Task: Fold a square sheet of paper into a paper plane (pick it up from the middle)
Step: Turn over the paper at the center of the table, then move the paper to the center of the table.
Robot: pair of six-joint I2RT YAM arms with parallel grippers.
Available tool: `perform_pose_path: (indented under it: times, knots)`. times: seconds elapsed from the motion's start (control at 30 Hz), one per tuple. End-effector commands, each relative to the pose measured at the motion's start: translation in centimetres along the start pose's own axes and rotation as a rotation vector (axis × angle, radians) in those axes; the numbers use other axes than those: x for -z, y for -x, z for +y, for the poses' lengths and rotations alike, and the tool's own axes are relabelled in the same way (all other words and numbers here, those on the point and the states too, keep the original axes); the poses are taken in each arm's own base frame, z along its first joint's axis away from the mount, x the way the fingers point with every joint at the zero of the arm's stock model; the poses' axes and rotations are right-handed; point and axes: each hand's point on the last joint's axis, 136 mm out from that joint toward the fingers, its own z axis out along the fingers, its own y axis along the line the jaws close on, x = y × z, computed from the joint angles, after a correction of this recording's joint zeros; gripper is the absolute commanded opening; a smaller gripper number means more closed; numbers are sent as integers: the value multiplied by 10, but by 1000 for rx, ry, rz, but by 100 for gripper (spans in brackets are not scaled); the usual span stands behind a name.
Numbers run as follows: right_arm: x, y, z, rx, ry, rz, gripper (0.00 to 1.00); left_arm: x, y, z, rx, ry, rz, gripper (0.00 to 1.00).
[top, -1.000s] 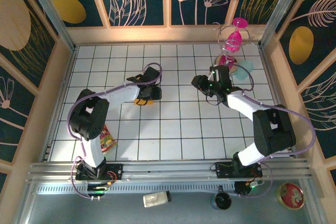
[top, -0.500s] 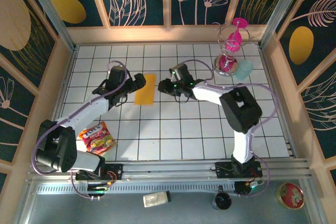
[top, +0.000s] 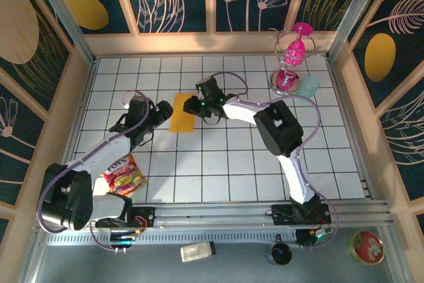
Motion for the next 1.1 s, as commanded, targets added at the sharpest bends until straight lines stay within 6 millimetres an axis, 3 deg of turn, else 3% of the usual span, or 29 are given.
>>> perform_pose_path:
  times: [0.0,0.2,0.37,0.5,0.7,0.87,1.0,1.07]
  knots:
    - [-11,-6,-11,-4,-44,48,31,0,2,-11,34,-54,10,99]
    - [-20,-16,-31,13,-119,106,30,-3,-8,-18,40,-103,66,99]
    - [-15,-34,-55,47,-213,163,31,0,-16,-22,43,-140,98,99]
    - [4,-53,-72,93,-267,204,31,2,-28,-20,32,-167,140,99]
    - [54,-86,-86,170,-287,222,31,7,-49,-28,-2,-276,217,99]
    - [77,-100,-75,186,-206,202,31,13,-68,-36,-53,-363,302,98]
    - [98,-73,-42,110,-127,26,35,17,-73,-34,-65,-376,310,98]
    - [113,-58,-38,16,-141,-74,37,20,-77,-34,-44,-398,317,96]
